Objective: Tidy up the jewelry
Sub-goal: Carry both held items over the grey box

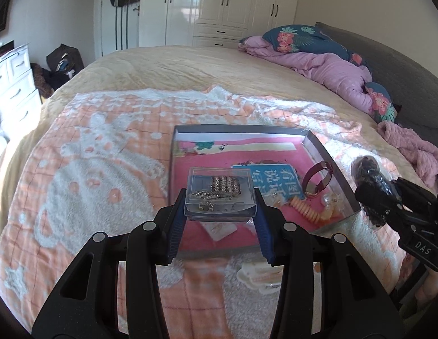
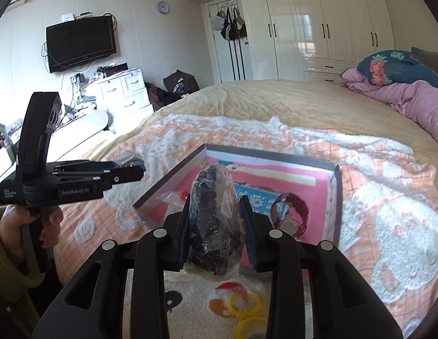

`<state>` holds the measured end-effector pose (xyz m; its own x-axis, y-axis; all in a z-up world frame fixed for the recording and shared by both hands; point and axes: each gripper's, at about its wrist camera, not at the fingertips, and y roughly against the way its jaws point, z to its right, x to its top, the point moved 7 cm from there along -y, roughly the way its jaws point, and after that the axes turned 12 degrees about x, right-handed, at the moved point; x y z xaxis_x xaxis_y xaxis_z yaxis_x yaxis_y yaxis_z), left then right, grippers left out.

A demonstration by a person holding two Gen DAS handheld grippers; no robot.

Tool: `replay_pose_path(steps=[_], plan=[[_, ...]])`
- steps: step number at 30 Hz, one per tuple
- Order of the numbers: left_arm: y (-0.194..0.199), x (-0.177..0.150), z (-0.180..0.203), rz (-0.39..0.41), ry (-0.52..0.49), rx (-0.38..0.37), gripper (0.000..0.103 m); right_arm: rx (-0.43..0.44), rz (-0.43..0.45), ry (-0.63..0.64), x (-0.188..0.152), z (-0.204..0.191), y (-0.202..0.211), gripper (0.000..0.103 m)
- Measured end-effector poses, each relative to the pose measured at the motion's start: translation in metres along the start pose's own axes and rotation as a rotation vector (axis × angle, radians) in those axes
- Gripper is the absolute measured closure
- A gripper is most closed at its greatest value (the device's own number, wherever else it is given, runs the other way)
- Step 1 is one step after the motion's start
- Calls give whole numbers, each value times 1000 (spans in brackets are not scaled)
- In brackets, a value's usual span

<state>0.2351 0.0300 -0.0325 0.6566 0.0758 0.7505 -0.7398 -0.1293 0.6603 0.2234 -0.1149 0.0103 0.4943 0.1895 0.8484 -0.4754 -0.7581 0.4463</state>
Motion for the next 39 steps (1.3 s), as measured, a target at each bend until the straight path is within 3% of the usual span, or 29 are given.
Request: replay_pose_path(steps=[6,15,26,39], plan=[[-18,0,19,-26,-33,-20,67,-34,-3,-14,6,24,-2,73],[-46,-12,36,-65,-58,-49,67,-65,-51,-71,-17,51,-17,73],[-69,-32,54,-115,-105,-94,67,-58,-115,-71,-32,54,-40,73],[-74,-34,54,-128,-111,-87,67,-51,-175,-55,-35,57,-67,70]])
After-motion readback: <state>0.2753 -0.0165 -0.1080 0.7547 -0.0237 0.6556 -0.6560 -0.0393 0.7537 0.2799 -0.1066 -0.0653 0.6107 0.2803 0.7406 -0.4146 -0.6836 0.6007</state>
